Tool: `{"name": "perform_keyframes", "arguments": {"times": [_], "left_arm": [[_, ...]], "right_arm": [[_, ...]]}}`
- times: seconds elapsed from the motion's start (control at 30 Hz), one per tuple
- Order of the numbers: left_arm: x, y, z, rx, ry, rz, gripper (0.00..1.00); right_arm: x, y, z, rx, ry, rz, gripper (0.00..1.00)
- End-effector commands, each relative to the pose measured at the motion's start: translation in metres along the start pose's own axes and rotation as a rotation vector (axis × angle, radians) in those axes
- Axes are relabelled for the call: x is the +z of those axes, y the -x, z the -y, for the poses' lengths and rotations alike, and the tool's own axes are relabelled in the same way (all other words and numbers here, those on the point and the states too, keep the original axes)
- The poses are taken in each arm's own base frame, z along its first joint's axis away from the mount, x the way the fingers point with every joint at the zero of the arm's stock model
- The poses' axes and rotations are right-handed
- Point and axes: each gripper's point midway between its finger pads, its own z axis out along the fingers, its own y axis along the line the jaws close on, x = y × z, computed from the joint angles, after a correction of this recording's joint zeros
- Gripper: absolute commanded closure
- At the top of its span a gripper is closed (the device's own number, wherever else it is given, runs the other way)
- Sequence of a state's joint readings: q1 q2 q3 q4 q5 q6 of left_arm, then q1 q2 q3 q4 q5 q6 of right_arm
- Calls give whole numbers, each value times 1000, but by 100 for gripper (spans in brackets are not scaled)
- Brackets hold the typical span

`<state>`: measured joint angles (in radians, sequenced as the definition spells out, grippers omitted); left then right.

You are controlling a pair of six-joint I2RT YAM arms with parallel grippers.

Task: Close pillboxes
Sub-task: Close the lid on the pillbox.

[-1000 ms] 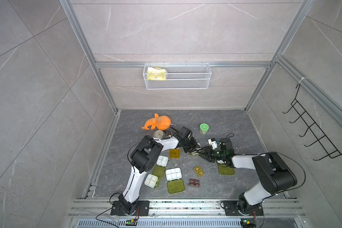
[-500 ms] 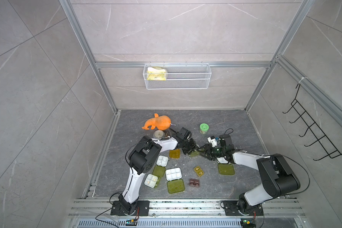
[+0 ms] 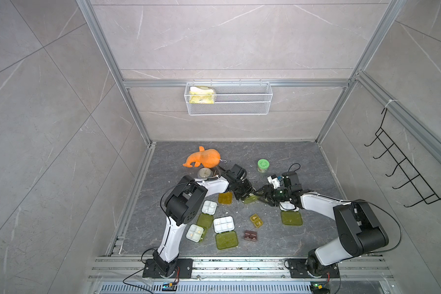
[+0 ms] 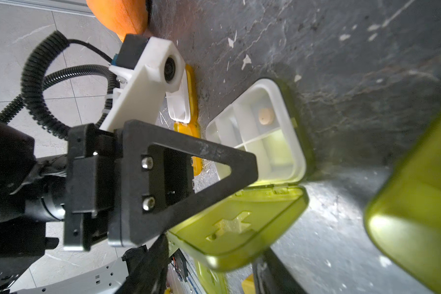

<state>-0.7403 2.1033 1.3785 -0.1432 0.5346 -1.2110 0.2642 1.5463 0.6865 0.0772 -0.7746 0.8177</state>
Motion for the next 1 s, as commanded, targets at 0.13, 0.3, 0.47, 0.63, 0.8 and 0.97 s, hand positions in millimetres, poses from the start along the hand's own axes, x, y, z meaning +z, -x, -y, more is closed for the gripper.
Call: {"name": "perform_keyframes", "arguments": {"times": [0.13, 0.3, 0.47, 0.63, 0.8, 0.97], "left_arm": [[-20, -11, 9, -8, -5, -21, 56], [-25, -6, 14, -20, -49, -15, 56], [-35, 2, 17, -35, -86, 0, 56], [-42, 9, 21, -37, -107, 10, 56], [-46, 14, 23, -43, -123, 19, 56], [-56, 19, 26, -48, -141, 31, 56]], "right_arm": [[-1, 6, -11, -36, 21, 4, 46], [0, 6, -14, -38, 36, -3, 46], [1, 4, -13, -36, 49, -11, 46], [3, 4, -13, -30, 55, -16, 46], [6, 4, -10, -19, 58, -20, 46], [7, 7, -12, -17, 66, -16, 46]]}}
